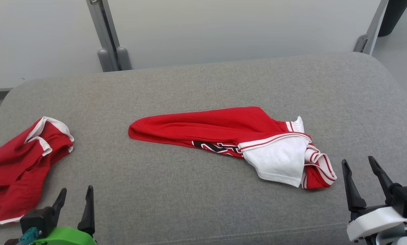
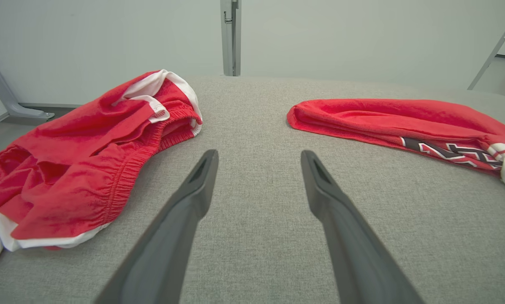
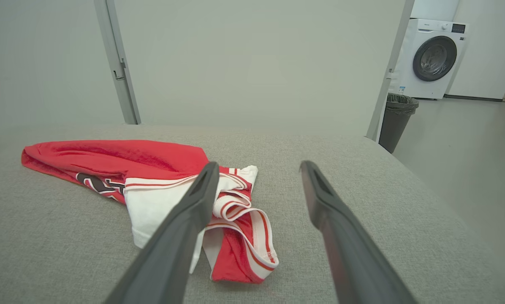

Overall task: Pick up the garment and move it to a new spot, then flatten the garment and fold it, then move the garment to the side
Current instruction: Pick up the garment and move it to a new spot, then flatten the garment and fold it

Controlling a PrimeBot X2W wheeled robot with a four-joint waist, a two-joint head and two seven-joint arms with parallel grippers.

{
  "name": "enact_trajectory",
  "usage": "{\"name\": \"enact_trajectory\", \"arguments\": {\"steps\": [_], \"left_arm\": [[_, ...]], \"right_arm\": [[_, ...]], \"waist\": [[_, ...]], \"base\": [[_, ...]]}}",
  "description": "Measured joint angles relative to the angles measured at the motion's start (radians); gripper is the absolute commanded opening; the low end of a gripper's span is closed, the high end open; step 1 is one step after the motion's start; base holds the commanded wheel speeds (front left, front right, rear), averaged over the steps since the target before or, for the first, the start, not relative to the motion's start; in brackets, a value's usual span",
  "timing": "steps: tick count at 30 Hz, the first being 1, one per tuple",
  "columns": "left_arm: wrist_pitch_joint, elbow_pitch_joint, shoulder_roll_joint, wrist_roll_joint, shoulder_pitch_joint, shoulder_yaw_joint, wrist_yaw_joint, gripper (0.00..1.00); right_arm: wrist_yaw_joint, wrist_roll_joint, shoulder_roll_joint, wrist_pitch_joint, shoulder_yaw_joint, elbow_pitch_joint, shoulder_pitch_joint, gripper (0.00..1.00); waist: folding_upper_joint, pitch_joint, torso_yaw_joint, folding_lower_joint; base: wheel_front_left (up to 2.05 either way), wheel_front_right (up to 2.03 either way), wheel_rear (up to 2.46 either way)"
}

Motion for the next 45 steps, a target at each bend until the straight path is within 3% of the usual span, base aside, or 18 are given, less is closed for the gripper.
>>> {"name": "enact_trajectory", "arguments": {"steps": [32, 39, 45], "left_arm": [[-0.001, -0.238, -0.015, 0.069, 0.162, 0.088, 0.016, 1.0], [-0.001, -0.285, -0.019, 0.075, 0.176, 0.091, 0.016, 1.0], [0.016, -0.315, -0.017, 0.081, 0.144, 0.079, 0.016, 1.0]], "right_arm": [[0.0, 0.009, 0.004, 0.0, -0.018, -0.048, 0.047, 1.0], [0.002, 0.008, 0.003, 0.0, 0.0, -0.055, 0.047, 1.0], [0.024, -0.004, 0.008, 0.002, 0.07, -0.052, 0.01, 1.0]], "waist": [[0.0, 0.011, -0.054, 0.0], [0.0, 0.044, -0.061, 0.0], [0.0, 0.101, -0.064, 0.0]], "base": [[0.0, 0.0, 0.0], [0.0, 0.0, 0.0], [0.0, 0.0, 0.0]]}}
